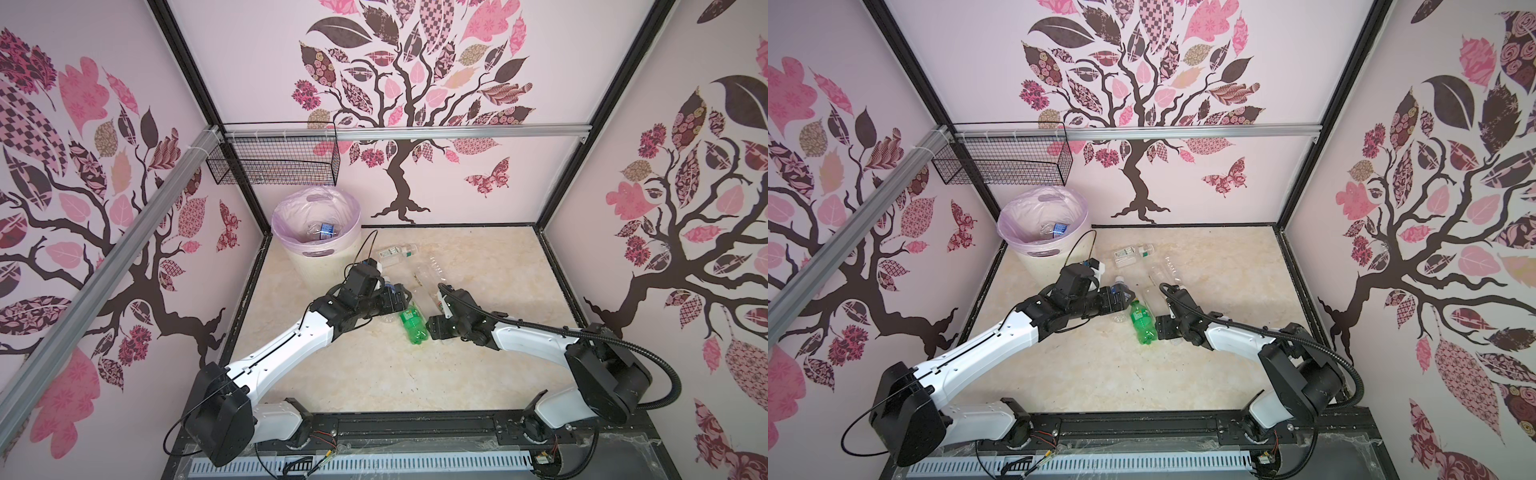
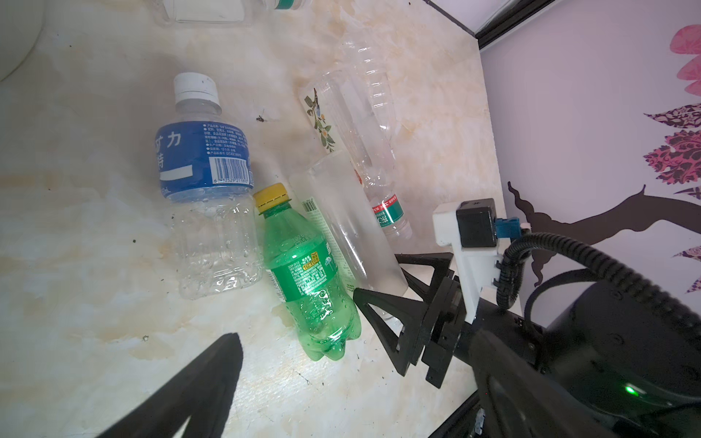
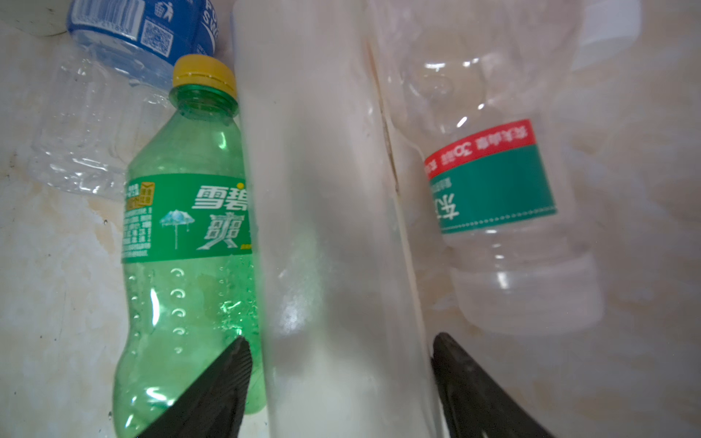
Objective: Throw the plastic bottles in the bin
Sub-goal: 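Lower the right gripper onto the frosted clear bottle and close it, then lift the frosted bottle with the right gripper toward the left gripper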
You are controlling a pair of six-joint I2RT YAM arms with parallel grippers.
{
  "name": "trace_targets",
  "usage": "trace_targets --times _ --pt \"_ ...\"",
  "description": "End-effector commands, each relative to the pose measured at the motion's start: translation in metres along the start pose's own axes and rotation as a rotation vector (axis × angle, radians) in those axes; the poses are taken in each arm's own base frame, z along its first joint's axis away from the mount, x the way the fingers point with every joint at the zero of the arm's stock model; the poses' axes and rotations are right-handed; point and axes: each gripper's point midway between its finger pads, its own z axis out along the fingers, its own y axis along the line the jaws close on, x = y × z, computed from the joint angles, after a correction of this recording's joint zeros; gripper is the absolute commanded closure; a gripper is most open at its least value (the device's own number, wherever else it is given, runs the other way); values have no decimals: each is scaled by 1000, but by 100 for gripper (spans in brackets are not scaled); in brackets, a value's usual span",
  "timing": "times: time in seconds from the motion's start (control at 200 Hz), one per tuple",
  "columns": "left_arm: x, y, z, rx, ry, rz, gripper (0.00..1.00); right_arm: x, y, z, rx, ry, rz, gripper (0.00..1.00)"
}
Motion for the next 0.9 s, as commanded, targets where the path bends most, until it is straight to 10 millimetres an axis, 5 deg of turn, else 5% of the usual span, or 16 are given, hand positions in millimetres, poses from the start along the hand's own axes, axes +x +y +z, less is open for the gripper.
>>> trace_targets --times 0.0,0.435,0.895 --pt "5 10 4 -13 4 -3 2 -2 2 6 6 13 -16 24" --pt "2 16 9 -11 14 -21 2 -3 0 6 28 24 -31 38" --pt "-4 19 3 -10 0 -39 2 -35 17 -18 -9 -41 -40 42"
